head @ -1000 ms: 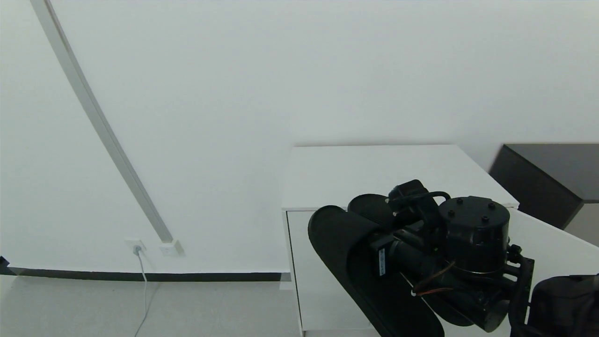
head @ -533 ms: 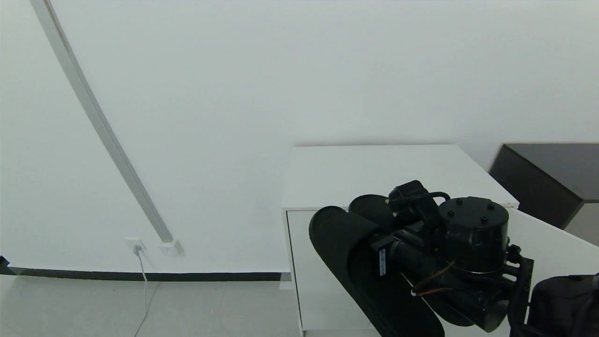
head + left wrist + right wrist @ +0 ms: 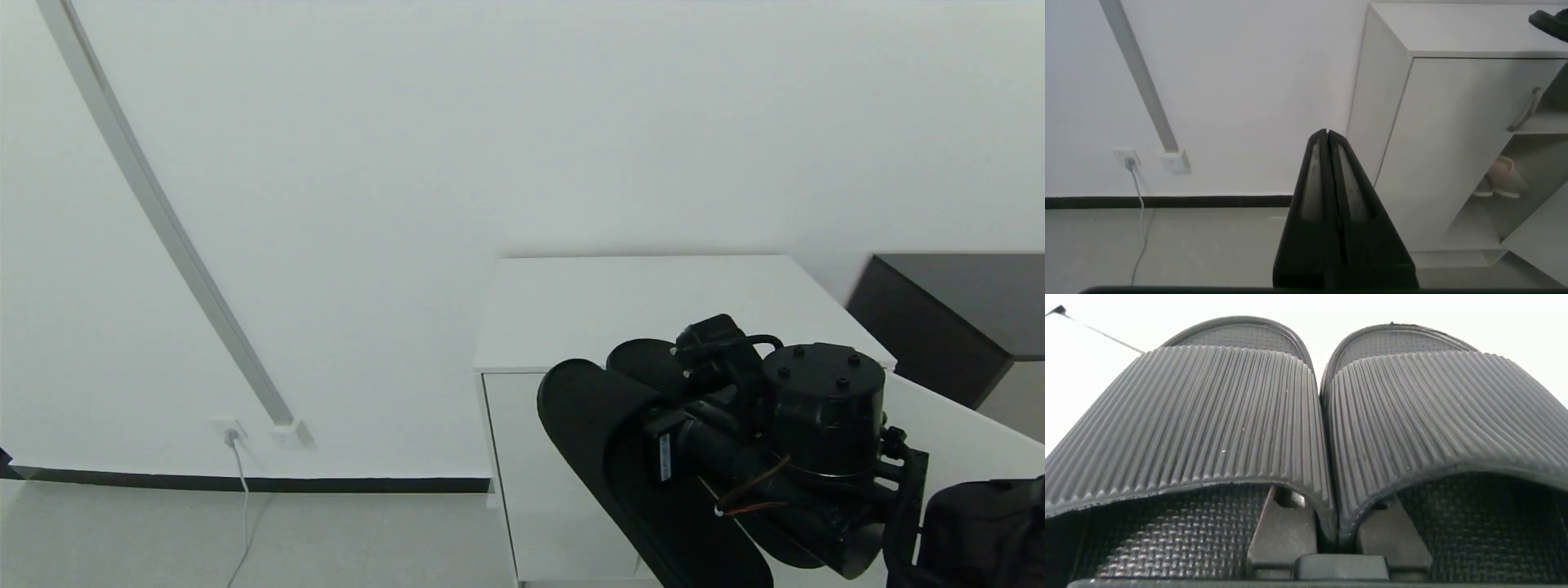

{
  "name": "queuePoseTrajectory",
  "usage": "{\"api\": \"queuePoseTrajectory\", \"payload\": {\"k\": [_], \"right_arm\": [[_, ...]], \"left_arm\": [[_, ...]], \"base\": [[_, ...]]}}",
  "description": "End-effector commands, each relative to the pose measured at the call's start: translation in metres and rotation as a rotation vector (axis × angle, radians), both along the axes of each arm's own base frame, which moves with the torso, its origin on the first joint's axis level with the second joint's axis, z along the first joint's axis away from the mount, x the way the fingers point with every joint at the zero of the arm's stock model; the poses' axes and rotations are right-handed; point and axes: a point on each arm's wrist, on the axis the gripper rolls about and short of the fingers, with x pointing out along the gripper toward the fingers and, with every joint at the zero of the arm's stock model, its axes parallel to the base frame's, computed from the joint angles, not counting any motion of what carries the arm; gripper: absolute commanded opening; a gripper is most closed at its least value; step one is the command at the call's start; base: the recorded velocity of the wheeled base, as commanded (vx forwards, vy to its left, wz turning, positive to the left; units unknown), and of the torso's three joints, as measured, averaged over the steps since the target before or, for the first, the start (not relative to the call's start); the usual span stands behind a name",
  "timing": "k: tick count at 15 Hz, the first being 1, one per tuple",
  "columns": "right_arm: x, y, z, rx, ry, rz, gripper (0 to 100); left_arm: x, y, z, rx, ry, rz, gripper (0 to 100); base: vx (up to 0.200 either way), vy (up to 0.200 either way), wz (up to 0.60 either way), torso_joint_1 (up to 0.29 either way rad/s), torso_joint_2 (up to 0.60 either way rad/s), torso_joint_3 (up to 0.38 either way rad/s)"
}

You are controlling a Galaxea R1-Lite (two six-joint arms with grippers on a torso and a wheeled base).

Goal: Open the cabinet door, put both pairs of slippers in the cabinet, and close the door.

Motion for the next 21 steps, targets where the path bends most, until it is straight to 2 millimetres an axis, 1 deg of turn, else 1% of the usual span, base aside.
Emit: {"api": "queuePoseTrajectory", "payload": {"k": [1,15,21], "right_arm": [[-0.0005,0.0013,0.0000,0.001,0.000,0.005,0],[-0.0073,0.0041,-0.0051,-0.015,0.014,0.028,0],[-0.0073,0.0041,-0.0083,-0.023,0.021,0.028,0]], "left_arm": [[0.0001,0.0000,0.0000,0.000,0.001,0.001,0],[0.0001,0.0000,0.0000,0.000,0.001,0.001,0],[0.0001,0.0000,0.0000,0.000,0.001,0.001,0]], "base": [[0.000,-0.200,0.00,0.002,0.00,0.002],[0.000,-0.200,0.00,0.003,0.00,0.001],[0.000,0.000,0.00,0.000,0.00,0.000]]}}
